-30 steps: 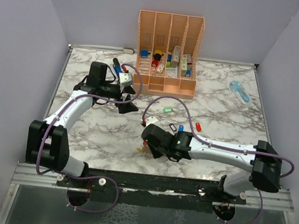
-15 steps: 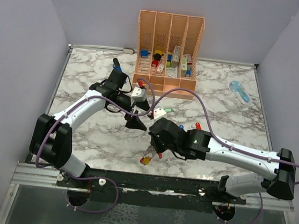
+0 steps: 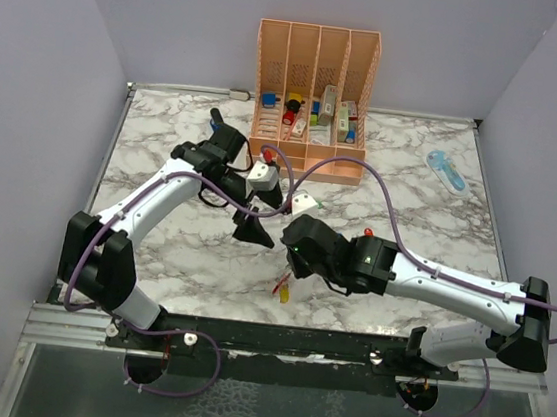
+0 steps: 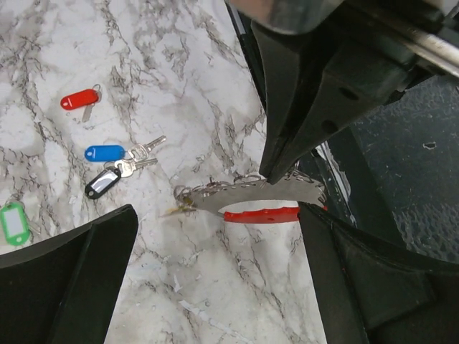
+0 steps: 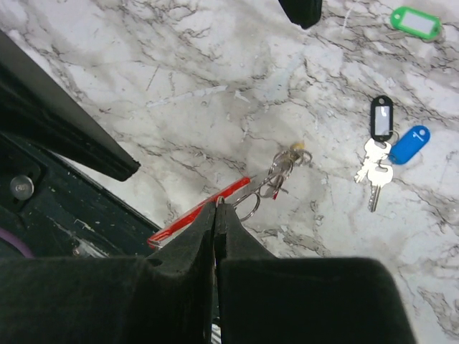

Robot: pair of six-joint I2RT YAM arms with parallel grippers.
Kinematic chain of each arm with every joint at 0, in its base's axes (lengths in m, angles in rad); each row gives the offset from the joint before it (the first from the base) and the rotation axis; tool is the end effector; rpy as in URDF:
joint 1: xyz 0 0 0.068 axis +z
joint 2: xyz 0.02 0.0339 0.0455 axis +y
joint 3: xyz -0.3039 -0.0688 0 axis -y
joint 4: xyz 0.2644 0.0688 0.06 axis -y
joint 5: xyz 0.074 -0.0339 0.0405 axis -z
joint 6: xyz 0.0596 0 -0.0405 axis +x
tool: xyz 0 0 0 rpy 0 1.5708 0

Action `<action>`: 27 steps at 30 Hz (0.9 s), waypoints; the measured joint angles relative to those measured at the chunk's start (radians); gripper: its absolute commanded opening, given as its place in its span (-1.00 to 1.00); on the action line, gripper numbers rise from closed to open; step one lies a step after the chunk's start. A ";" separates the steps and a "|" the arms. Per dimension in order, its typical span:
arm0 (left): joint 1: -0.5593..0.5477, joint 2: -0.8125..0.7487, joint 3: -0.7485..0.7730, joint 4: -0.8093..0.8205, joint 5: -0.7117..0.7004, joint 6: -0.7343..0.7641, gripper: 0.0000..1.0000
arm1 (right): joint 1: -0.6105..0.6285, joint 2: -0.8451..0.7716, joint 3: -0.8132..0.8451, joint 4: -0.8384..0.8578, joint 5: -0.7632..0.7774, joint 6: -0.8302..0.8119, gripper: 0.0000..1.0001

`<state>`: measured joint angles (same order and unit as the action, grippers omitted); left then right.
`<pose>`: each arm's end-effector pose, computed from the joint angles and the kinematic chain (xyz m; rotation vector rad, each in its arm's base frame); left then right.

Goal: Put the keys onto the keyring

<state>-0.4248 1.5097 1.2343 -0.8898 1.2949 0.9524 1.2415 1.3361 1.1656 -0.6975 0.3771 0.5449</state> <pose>0.2568 -0.1791 0.3198 1.5598 1.3901 -1.3964 0.1190 0.2803 0.3246 -0.6585 2.3035 0.3967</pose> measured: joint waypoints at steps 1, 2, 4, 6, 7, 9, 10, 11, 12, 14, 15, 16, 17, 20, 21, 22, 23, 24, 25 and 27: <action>0.000 0.000 0.013 -0.008 -0.001 0.000 0.98 | 0.000 0.000 0.005 -0.014 0.009 0.005 -0.98; 0.000 0.000 0.025 -0.011 -0.003 -0.006 0.98 | 0.000 0.002 0.013 -0.030 0.020 0.011 -0.98; -0.002 -0.002 0.038 -0.002 -0.006 -0.040 0.98 | 0.000 0.008 0.036 -0.064 0.044 0.030 -0.98; -0.006 -0.004 0.038 0.020 -0.018 -0.094 0.98 | 0.000 0.021 0.064 -0.090 0.070 0.048 -0.98; -0.013 -0.006 0.036 0.043 -0.032 -0.135 0.98 | 0.000 0.027 0.078 -0.103 0.083 0.058 -0.98; -0.031 -0.008 0.029 0.085 -0.053 -0.206 0.98 | 0.000 0.050 0.112 -0.133 0.109 0.080 -0.98; -0.040 -0.010 0.022 0.109 -0.064 -0.238 0.98 | 0.000 0.060 0.126 -0.144 0.118 0.087 -0.98; -0.050 -0.012 0.013 0.135 -0.078 -0.272 0.98 | 0.000 0.074 0.142 -0.158 0.129 0.097 -0.98; -0.057 -0.013 0.006 0.156 -0.092 -0.305 0.98 | 0.000 0.082 0.154 -0.168 0.135 0.103 -0.98; -0.066 -0.013 -0.003 0.194 -0.118 -0.365 0.98 | 0.000 0.100 0.171 -0.186 0.148 0.116 -0.98; -0.067 -0.013 -0.005 0.206 -0.126 -0.384 0.98 | 0.000 0.104 0.176 -0.194 0.154 0.121 -0.98; -0.068 -0.013 -0.005 0.215 -0.129 -0.397 0.98 | 0.000 0.108 0.181 -0.204 0.162 0.129 -0.98; -0.068 -0.013 -0.005 0.223 -0.132 -0.408 0.98 | 0.000 0.111 0.185 -0.216 0.168 0.134 -0.98; -0.069 -0.014 -0.005 0.231 -0.142 -0.425 0.98 | 0.000 0.112 0.196 -0.241 0.179 0.143 -0.98; -0.071 -0.014 -0.005 0.231 -0.149 -0.424 0.98 | 0.000 0.112 0.201 -0.245 0.179 0.143 -0.98; -0.074 -0.014 -0.005 0.232 -0.153 -0.424 0.98 | 0.000 0.111 0.203 -0.245 0.178 0.142 -0.98; -0.075 -0.014 -0.005 0.233 -0.157 -0.422 0.98 | 0.000 0.111 0.203 -0.246 0.177 0.140 -0.98; -0.075 -0.015 -0.005 0.233 -0.158 -0.420 0.98 | 0.000 0.109 0.203 -0.246 0.175 0.139 -0.98; -0.075 -0.016 -0.006 0.235 -0.158 -0.419 0.98 | 0.000 0.107 0.203 -0.246 0.173 0.137 -0.98; -0.075 -0.018 -0.006 0.232 -0.156 -0.409 0.98 | 0.000 0.103 0.203 -0.248 0.169 0.135 -0.98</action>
<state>-0.4999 1.4921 1.2285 -0.6582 1.1393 0.5430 1.2415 1.4391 1.3685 -0.9451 0.5465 0.6800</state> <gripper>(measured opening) 0.989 0.015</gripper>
